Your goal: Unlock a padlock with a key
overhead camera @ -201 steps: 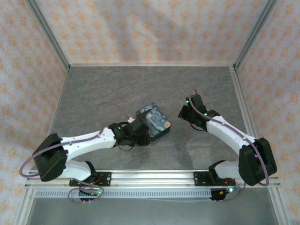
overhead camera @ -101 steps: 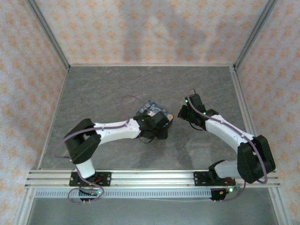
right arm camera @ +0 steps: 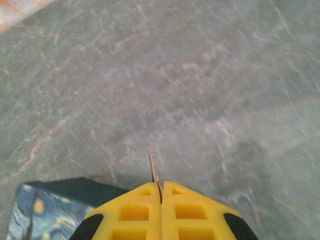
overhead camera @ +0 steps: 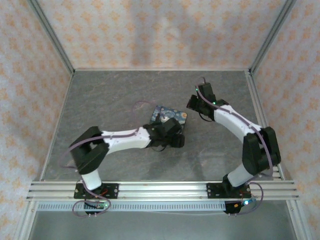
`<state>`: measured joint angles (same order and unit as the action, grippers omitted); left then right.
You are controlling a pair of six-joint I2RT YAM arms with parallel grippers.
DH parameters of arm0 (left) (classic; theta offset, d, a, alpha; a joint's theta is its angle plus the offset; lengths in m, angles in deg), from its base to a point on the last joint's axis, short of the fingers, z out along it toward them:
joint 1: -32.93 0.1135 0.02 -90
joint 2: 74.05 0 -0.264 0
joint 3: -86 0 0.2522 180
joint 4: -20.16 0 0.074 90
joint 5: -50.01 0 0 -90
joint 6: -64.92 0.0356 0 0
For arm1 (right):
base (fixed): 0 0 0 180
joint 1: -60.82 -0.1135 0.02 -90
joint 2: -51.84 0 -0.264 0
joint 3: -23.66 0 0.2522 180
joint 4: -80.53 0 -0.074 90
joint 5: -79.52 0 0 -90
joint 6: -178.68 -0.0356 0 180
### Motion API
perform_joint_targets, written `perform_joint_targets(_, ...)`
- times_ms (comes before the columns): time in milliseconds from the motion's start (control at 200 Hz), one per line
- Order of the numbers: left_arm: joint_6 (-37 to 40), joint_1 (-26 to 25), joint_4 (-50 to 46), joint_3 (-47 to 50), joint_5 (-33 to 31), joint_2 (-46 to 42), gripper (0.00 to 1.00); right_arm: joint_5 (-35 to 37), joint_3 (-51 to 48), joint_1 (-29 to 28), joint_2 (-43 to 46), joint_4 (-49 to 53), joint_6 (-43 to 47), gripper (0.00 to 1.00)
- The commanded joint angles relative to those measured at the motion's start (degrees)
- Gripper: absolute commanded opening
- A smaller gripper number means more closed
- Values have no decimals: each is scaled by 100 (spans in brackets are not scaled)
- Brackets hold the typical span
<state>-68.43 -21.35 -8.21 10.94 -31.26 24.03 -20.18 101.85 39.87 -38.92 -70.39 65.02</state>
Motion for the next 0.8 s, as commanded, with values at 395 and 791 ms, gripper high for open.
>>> perform_joint_targets(395,703,403,2839,2401,-846,-1136,93,-144,1128,-155,-1602,-171,407,0)
perform_joint_targets(791,1520,550,5196,2840,-868,-59,93,-112,1525,-234,-2120,-193,638,0)
